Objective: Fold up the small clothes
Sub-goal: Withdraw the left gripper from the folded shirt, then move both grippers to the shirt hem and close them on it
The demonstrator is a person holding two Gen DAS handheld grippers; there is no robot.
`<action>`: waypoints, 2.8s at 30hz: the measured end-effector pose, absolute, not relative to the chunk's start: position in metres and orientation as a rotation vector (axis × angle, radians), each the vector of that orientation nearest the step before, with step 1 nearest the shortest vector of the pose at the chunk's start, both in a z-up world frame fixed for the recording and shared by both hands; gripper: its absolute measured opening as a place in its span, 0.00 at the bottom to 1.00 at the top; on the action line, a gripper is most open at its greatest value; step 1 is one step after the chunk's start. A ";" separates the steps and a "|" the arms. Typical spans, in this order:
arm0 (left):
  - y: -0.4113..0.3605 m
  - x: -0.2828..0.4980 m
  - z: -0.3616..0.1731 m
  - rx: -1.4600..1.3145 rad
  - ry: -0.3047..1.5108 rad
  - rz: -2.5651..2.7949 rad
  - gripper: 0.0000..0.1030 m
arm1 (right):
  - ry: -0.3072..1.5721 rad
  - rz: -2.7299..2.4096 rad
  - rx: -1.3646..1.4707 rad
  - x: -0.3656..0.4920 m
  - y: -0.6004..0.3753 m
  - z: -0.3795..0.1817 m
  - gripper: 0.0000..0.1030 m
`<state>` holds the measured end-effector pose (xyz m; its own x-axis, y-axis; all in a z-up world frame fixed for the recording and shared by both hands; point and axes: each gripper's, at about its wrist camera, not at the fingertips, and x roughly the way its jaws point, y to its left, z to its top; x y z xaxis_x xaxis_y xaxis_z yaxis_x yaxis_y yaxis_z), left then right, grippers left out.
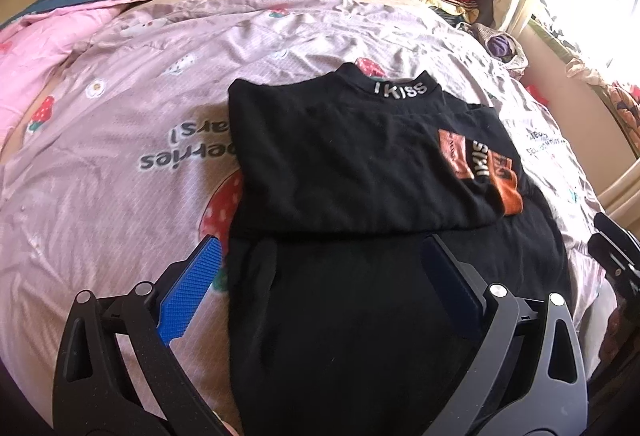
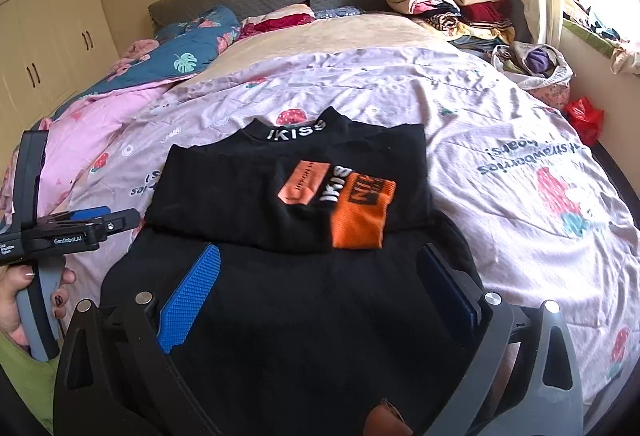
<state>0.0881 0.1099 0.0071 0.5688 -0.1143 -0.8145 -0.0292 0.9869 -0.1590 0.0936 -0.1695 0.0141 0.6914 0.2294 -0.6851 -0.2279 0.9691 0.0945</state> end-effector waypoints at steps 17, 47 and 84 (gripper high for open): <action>0.133 0.035 -0.012 -0.178 1.030 -0.027 0.91 | 0.773 0.228 0.009 0.057 -0.191 0.006 0.95; 0.128 -0.041 -0.057 -0.244 1.222 -0.134 0.34 | 0.905 0.199 0.002 0.003 -0.256 -0.044 0.95; 0.132 -0.063 -0.028 -0.228 1.094 -0.210 0.02 | 0.912 0.296 0.128 -0.033 -0.303 -0.036 0.09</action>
